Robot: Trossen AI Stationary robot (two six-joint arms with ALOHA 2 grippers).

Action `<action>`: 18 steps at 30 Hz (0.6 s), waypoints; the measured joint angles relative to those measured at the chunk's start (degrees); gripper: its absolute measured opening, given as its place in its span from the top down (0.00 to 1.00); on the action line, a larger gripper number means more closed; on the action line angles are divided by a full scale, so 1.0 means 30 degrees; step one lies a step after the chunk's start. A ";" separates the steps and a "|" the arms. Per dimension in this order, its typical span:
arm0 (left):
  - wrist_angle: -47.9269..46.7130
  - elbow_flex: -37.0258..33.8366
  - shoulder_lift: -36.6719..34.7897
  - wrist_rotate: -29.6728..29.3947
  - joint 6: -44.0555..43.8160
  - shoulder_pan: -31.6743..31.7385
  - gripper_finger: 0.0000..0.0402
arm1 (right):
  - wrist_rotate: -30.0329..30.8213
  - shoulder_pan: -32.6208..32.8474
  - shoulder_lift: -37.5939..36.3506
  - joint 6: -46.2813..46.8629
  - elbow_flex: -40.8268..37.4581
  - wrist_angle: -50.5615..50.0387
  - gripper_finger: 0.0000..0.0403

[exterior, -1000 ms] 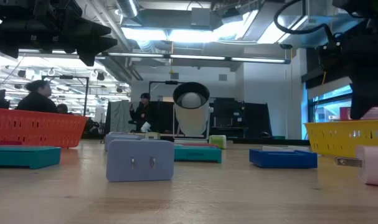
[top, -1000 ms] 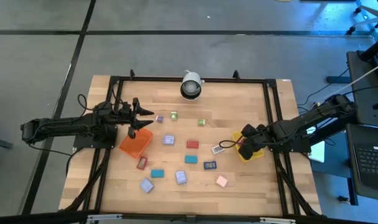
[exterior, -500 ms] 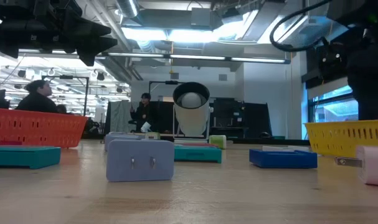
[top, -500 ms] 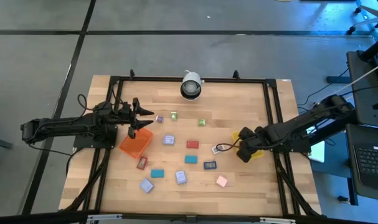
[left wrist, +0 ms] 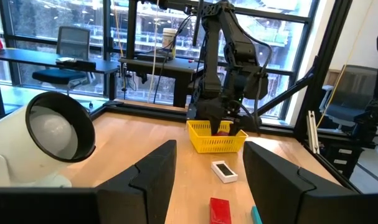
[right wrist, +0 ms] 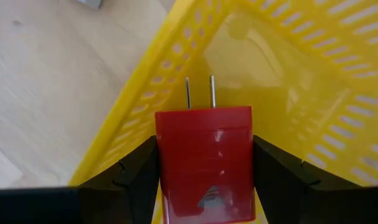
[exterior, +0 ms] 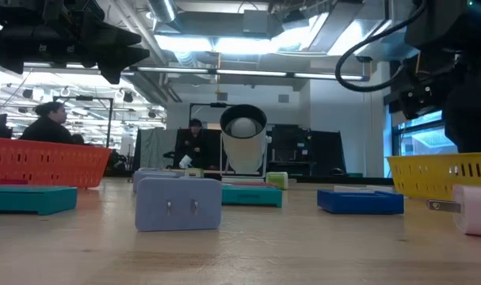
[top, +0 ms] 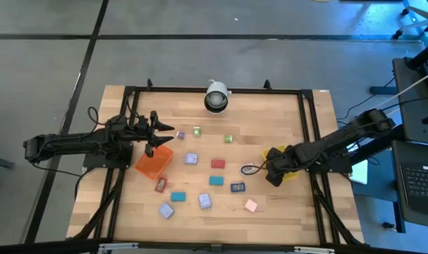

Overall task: Pick & Place Office items
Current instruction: Put the red charger adapter into the yellow basket

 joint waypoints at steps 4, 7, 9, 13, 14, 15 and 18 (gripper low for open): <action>-0.0004 0.0000 0.0000 0.0000 0.0014 0.0000 0.54 | -0.0003 0.0000 0.0121 -0.0145 0.0000 0.0417 0.46; -0.0121 0.0000 -0.0007 0.0000 0.0017 0.0000 0.54 | 0.0078 0.0000 0.0121 -0.0145 0.0000 0.0398 0.43; -0.0319 0.0000 -0.0002 0.0000 0.0031 0.0000 0.54 | 0.0082 0.0000 0.0121 -0.0145 0.0000 0.0419 0.42; -0.0583 0.0000 0.0000 0.0000 0.0028 0.0000 0.54 | 0.0078 0.0000 0.0121 -0.0144 0.0000 0.0448 0.43; -0.0583 0.0000 -0.0007 0.0000 0.0028 0.0000 0.54 | 0.0078 0.0000 0.0121 -0.0130 0.0000 0.0441 0.43; -0.0577 0.0000 -0.0001 0.0000 0.0028 0.0000 0.54 | 0.0064 0.0000 0.0121 -0.0082 0.0000 0.0448 0.43; -0.0576 0.0000 -0.0004 0.0000 0.0036 0.0000 0.54 | -0.0006 0.0000 0.0121 0.0017 0.0000 0.0562 0.41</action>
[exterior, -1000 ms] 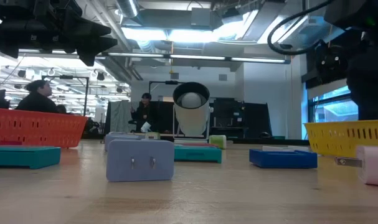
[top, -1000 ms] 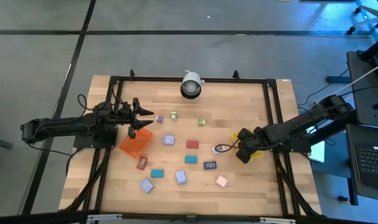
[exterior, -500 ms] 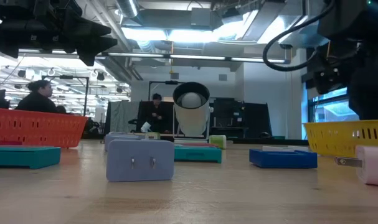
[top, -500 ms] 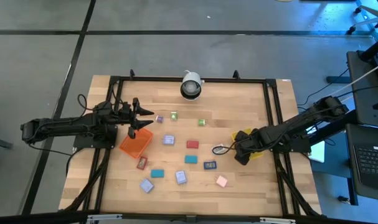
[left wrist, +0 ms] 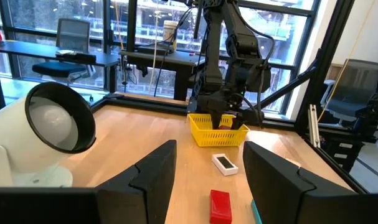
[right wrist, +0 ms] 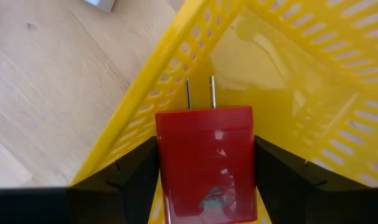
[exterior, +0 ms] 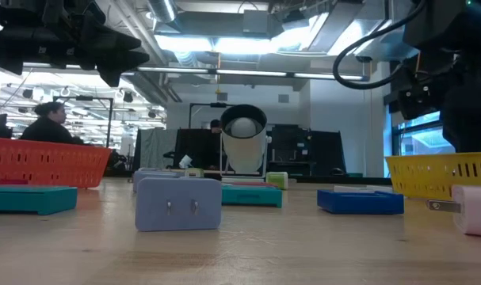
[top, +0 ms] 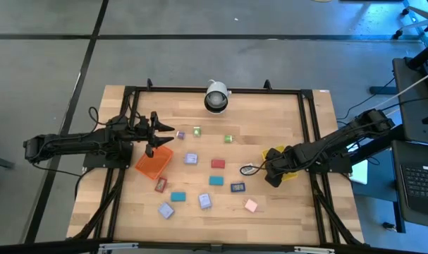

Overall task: Pick & Place Office items
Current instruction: Put the red charger adapter into the yellow basket, then put the right red digital clock into the orange basket

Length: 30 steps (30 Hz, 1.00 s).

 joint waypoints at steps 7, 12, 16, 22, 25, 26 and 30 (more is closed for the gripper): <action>0.0000 0.0000 0.0004 0.0000 0.0146 0.0000 0.54 | -0.0047 0.0000 0.0000 0.0269 0.0000 0.0032 0.29; 0.0007 0.0000 0.0004 0.0000 0.0160 0.0000 0.54 | 0.0039 0.0000 0.0000 0.0254 0.0000 0.0025 0.24; 0.0005 0.0000 0.0004 0.0000 0.0160 0.0000 0.54 | 0.0508 0.0000 0.0000 0.0327 0.0000 -0.0037 0.24; 0.0007 0.0000 0.0004 0.0000 0.0160 0.0000 0.54 | 0.2283 0.0000 -0.0292 0.0408 0.0022 -0.0419 0.28; 0.0015 0.0000 0.0004 0.0000 0.0160 0.0000 0.54 | 0.2765 0.0000 -0.0724 0.0406 0.0015 -0.0709 0.30; 0.0015 0.0000 0.0004 0.0003 0.0160 0.0000 0.54 | 0.2904 0.0000 -0.0916 0.0399 0.0022 -0.0802 0.31; 0.0015 0.0000 0.0004 0.0000 0.0160 0.0000 0.54 | 0.3509 0.0000 -0.1910 0.0630 0.0026 -0.1372 0.33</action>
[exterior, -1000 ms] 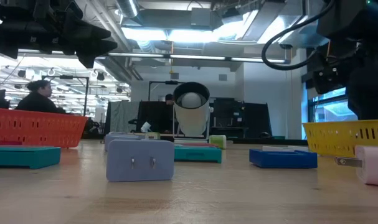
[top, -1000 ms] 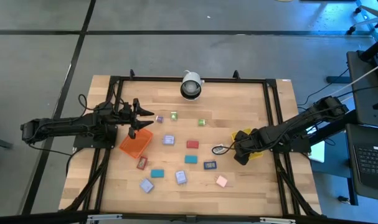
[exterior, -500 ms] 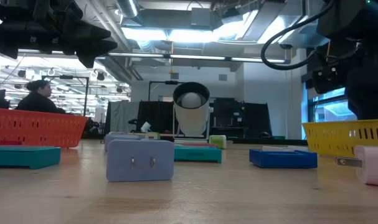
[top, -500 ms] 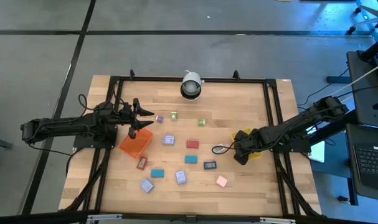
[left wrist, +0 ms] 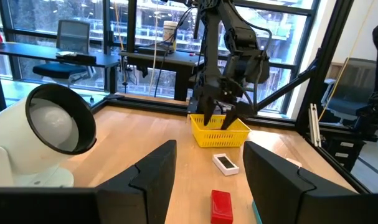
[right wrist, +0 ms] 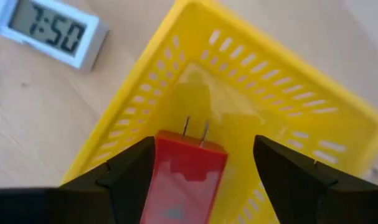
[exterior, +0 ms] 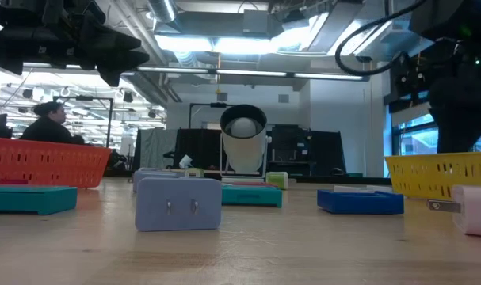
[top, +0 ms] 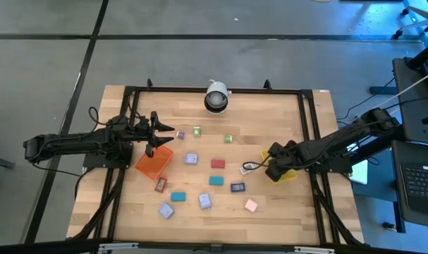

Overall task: Pick & Place Office items
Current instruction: Put the right red digital clock into the orange basket

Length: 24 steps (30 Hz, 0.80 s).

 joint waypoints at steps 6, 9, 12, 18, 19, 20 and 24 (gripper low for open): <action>0.0002 0.0000 0.0019 -0.0280 -0.0129 0.0000 0.54 | 0.1727 0.0000 -0.1660 0.0234 0.0664 -0.0895 0.34; 0.0094 0.0000 0.0176 -0.0407 -0.0298 0.0000 0.54 | 0.3232 0.0000 -0.2126 -0.0356 0.1464 -0.0899 0.34; 0.0613 0.0000 0.0211 -0.0235 0.0121 0.0000 0.51 | 0.5168 0.0000 -0.2318 -0.1308 0.2414 -0.0891 0.34; 0.0658 0.0723 0.0248 -0.0165 0.0681 0.0000 0.44 | 1.0291 0.0000 -0.2337 -0.2741 0.3376 -0.0820 0.34; 0.0572 0.0852 0.0248 -0.0084 0.0675 0.0000 0.44 | 1.1162 -0.0007 -0.2337 -0.2929 0.3384 -0.0771 0.34; 0.0491 0.0950 0.0246 0.0001 0.0670 0.0000 0.43 | 1.2016 -0.0015 -0.2337 -0.3174 0.3389 -0.0760 0.34; 0.0041 0.1042 0.0248 0.0097 0.0663 0.0000 0.43 | 1.4830 -0.0007 -0.2337 -0.3443 0.3391 -0.0513 0.34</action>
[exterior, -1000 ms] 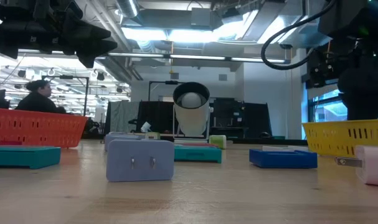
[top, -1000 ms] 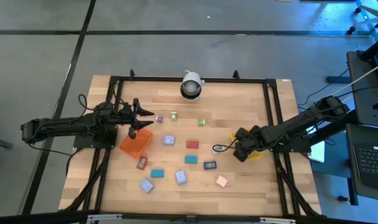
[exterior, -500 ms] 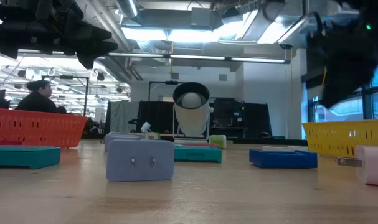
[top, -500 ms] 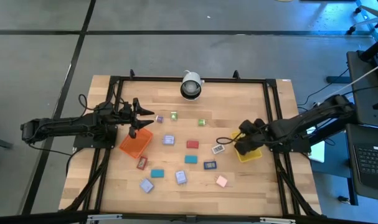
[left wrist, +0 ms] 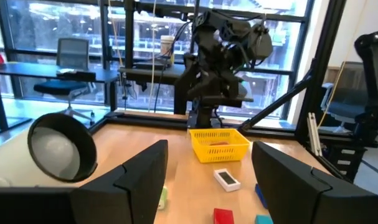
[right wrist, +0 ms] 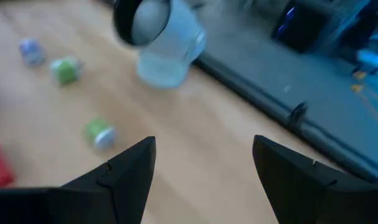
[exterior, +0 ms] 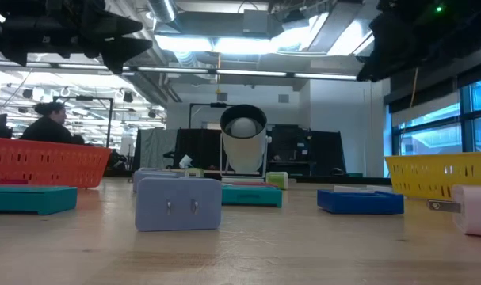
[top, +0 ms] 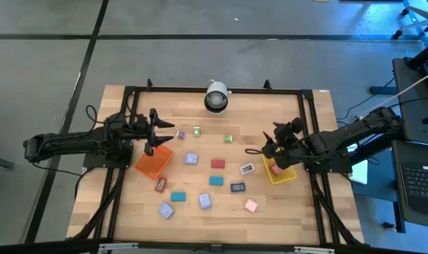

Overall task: Pick & Place Office items
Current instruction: Put the right red digital clock into the orange basket

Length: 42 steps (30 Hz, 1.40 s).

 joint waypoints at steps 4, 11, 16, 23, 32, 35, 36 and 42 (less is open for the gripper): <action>-0.0384 0.0000 -0.0006 -0.0286 0.0049 0.0000 0.43 | 0.2094 0.0000 0.0000 -0.1015 0.0000 0.1140 0.34; -0.0659 0.0000 0.0000 -0.1243 0.0337 0.0000 0.43 | 0.3811 -0.0093 0.0000 -0.2369 0.0007 0.4861 0.34; -0.1328 0.0015 0.0000 -0.1386 0.0503 0.0000 0.43 | 0.3679 -0.0160 0.0007 -0.3741 0.0007 0.7042 0.34; -0.1389 0.0015 0.0000 -0.1488 0.0501 0.0000 0.43 | 0.3163 -0.0160 0.0007 -0.5508 0.0007 0.8798 0.34; -0.1626 0.0133 0.0188 -0.1904 -0.0550 0.0000 0.43 | 0.2749 -0.0160 0.0007 -0.6502 0.0007 0.8852 0.34; -0.3173 0.1223 0.0903 -0.2537 -0.0729 -0.0076 0.43 | 0.2749 -0.0211 0.0007 -0.6887 0.0007 0.8852 0.34; -0.3858 0.1733 0.1254 -0.2898 -0.0626 -0.0166 0.43 | 0.2762 -0.0211 0.0007 -0.7059 0.0007 0.8845 0.34; -0.5767 0.4505 0.4023 -0.3711 0.0641 -0.1001 0.43 | 0.2820 -0.0211 0.0007 -0.7312 0.0007 0.8850 0.34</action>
